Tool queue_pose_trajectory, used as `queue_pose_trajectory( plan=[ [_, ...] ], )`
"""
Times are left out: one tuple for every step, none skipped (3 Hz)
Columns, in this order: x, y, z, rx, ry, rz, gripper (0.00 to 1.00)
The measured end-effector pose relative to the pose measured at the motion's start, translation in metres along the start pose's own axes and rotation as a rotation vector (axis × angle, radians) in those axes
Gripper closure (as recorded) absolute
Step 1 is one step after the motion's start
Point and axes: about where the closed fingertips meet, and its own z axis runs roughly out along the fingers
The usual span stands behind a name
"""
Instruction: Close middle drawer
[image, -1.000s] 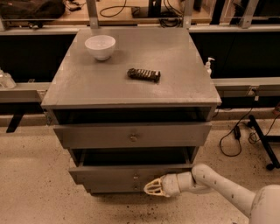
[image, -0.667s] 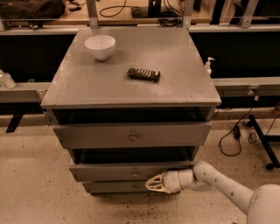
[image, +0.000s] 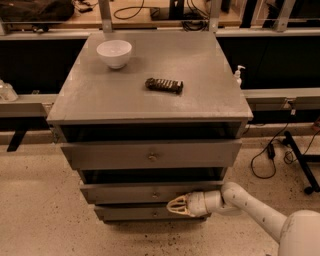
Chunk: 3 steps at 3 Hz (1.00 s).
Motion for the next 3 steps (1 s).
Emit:
queue_pose_trajectory(
  plan=[
    [0.002,-0.011,-0.002,0.019,-0.004,-0.002,1.0],
    [0.002,-0.011,-0.002,0.019,-0.004,-0.002,1.0],
    [0.004,-0.026,-0.005,0.04,-0.013,-0.002,1.0]
  ],
)
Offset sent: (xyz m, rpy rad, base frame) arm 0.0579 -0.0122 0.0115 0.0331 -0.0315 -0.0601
